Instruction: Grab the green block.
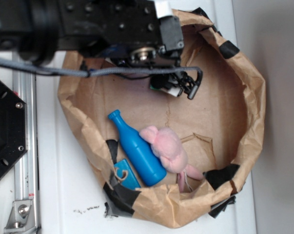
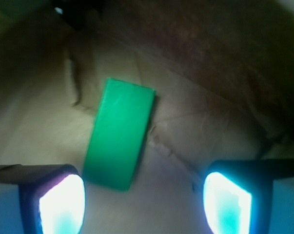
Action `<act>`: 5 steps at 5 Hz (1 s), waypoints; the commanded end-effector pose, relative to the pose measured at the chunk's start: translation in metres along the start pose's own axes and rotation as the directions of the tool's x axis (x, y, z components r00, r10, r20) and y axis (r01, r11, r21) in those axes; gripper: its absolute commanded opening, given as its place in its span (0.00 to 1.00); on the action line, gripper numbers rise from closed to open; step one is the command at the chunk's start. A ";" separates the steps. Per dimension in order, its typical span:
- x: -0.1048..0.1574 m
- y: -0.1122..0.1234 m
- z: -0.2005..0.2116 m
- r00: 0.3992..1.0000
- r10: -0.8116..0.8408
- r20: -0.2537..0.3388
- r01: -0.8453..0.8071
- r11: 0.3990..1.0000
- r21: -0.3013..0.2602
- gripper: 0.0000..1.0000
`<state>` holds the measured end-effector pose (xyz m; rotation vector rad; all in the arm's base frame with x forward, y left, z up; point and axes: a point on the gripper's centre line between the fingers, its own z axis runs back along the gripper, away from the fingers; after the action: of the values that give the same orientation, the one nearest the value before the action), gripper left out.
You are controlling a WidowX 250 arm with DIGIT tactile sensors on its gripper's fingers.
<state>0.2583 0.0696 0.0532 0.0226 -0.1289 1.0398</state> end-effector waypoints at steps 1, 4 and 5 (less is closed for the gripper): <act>0.026 0.000 -0.011 0.999 0.039 0.012 -0.039 0.999 -0.002 1.00; 0.002 -0.017 -0.045 0.998 -0.001 -0.069 0.004 0.999 0.046 1.00; -0.010 -0.014 -0.039 0.997 -0.008 -0.079 0.009 1.000 0.019 0.00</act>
<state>0.2772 0.0583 0.0142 0.0011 -0.0515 1.0499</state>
